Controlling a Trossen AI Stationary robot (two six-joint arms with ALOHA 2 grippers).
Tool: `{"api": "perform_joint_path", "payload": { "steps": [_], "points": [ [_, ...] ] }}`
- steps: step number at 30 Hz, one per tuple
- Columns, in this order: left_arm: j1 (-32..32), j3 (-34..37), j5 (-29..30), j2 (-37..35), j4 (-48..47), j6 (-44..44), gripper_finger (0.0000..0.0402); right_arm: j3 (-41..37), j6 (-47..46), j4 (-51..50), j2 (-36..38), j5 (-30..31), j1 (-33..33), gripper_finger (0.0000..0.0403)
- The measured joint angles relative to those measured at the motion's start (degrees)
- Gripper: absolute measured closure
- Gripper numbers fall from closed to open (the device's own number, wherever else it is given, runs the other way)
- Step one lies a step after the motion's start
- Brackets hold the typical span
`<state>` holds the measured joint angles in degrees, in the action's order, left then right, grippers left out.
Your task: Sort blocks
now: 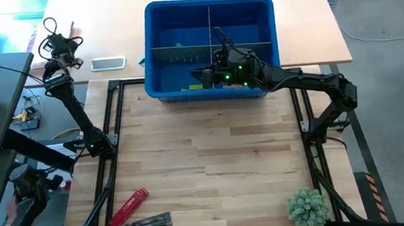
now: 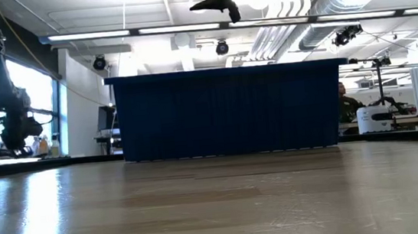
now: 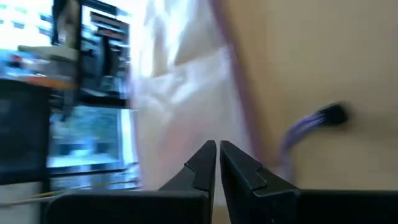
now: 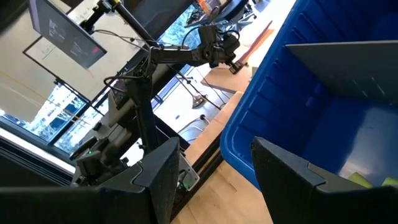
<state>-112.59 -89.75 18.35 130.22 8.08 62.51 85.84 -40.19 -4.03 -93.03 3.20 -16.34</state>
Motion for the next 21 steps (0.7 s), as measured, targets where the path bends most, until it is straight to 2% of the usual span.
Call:
{"api": "perform_joint_path", "payload": {
  "steps": [4, 8, 13, 16, 21],
  "points": [
    [0.3, 0.0, 3.8, 0.0, 0.4, 8.3, 0.0399, 0.0, 1.5, 0.0, 0.0, 0.1, 0.0, 0.0217],
    [0.2, -2.9, 6.4, 0.3, -7.9, 11.7, 0.0401, 0.0, 1.6, 0.0, 0.0, 0.8, 0.0, 0.0217],
    [-0.5, -9.1, 14.2, 4.8, -14.2, 16.8, 0.0401, 0.0, 1.3, 0.0, 0.0, 0.8, 0.2, 0.0217],
    [-0.4, -12.3, 14.5, 5.6, -17.6, 16.0, 0.0401, 0.0, -0.1, 0.0, 0.0, 0.8, 0.7, 0.0217],
    [1.1, -13.6, 14.2, 7.3, -17.3, 18.9, 0.0401, 0.0, -0.3, 0.0, 0.0, 0.8, 1.7, 0.0217]
  ]
}}
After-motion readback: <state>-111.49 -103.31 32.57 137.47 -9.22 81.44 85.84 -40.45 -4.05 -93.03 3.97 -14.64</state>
